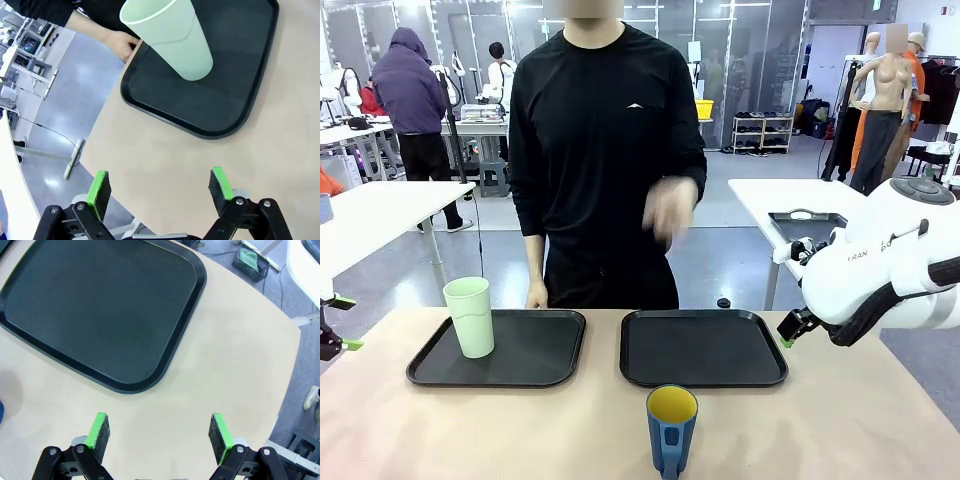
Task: Sort and store the cups by type.
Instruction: Pick up the Handle plastic cup and place it into the empty Flat Tray.
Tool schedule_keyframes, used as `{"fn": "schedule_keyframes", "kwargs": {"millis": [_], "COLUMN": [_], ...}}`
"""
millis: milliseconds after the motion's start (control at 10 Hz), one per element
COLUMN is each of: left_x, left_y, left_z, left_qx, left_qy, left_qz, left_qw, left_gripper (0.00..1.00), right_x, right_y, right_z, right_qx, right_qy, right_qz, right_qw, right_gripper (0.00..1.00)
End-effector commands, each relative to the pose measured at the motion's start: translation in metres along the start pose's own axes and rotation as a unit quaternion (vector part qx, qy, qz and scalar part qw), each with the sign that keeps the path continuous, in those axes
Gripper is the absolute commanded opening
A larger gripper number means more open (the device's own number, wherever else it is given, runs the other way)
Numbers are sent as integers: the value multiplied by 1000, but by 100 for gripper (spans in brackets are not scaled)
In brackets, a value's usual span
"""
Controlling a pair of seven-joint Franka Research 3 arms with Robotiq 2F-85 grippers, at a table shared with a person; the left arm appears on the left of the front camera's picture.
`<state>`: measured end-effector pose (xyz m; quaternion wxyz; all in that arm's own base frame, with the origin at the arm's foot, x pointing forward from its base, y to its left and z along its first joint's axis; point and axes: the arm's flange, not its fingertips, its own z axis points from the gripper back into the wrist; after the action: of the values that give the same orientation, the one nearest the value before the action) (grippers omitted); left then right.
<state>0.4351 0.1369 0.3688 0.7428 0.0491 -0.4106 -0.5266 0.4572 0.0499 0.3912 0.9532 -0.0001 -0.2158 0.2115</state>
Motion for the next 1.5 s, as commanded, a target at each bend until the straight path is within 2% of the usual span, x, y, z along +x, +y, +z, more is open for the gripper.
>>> {"fn": "schedule_keyframes", "kwargs": {"millis": [0,1400], "left_x": [3,3], "left_y": [4,4], "left_z": [7,7], "left_qx": [7,7], "left_qy": [-2,-2], "left_qz": [-6,-6], "left_qw": [1000,1000], "left_gripper": [100,100], "right_x": [0,0], "right_y": [-1,0], "right_z": [0,0], "right_qx": [3,0], "right_qy": [-2,0], "right_qz": [-4,0], "right_qw": [1000,1000], "right_gripper": [100,100]}}
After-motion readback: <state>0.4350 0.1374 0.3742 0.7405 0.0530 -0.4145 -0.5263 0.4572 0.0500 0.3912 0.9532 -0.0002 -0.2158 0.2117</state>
